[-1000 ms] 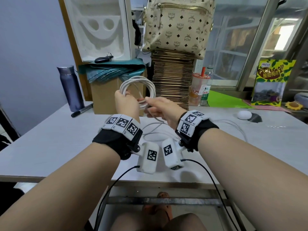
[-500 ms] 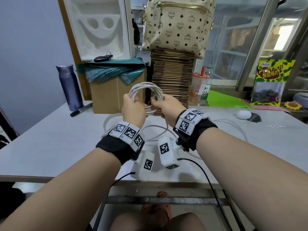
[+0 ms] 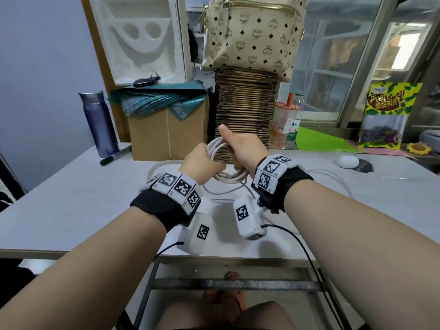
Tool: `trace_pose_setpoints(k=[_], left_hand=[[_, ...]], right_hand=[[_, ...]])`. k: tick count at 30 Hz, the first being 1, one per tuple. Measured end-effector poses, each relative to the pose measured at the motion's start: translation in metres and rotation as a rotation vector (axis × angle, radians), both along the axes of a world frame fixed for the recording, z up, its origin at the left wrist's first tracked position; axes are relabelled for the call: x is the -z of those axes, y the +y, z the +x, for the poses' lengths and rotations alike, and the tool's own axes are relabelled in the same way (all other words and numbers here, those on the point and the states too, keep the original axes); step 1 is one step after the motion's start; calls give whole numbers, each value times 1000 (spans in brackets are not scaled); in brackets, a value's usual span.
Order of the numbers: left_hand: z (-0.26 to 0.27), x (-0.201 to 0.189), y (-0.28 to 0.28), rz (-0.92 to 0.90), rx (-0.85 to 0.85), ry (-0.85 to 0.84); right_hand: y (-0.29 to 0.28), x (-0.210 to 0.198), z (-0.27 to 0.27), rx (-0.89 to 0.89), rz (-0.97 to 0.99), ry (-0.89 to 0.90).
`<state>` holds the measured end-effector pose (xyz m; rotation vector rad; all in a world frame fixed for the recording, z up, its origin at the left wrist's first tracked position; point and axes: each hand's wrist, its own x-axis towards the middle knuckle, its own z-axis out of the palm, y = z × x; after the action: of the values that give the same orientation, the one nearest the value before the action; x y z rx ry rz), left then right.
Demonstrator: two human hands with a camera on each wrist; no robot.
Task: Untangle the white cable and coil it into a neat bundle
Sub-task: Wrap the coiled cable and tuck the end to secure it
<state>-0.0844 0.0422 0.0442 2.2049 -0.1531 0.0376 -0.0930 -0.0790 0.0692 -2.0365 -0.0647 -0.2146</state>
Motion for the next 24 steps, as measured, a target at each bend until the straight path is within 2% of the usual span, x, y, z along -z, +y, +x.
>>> trace_pose_setpoints(k=[2,4,6,8,10,12,17,19,22,24], left_hand=[[-2,-7,-2,123,-43,-145],[-4,-14,-4,301,-17,-241],[-3,-17,-7,439,33,-240],[0,-18,-6,462,53,-183],[4,-18,-2,376,35,-154],[7,-20,4,214,-19,-143],[9,-17,11,-106,-177,-171],[13,-12,10,-219,-209,-137],[16,-4,8,-400,-209,-44],[16,0,7,-455,-200,-1]], right_hand=[[3,-2,-4,-14,-145,-19],[6,-1,-6,-17,-183,-27],[7,1,-5,-18,-183,-48],[7,1,-5,-46,-195,-88],[4,2,-4,-72,-156,-103],[-1,5,-3,-125,-26,-67],[-9,14,-8,-263,287,245],[-6,14,-10,-300,363,308],[2,11,-9,-220,451,291],[7,8,-9,-140,456,264]])
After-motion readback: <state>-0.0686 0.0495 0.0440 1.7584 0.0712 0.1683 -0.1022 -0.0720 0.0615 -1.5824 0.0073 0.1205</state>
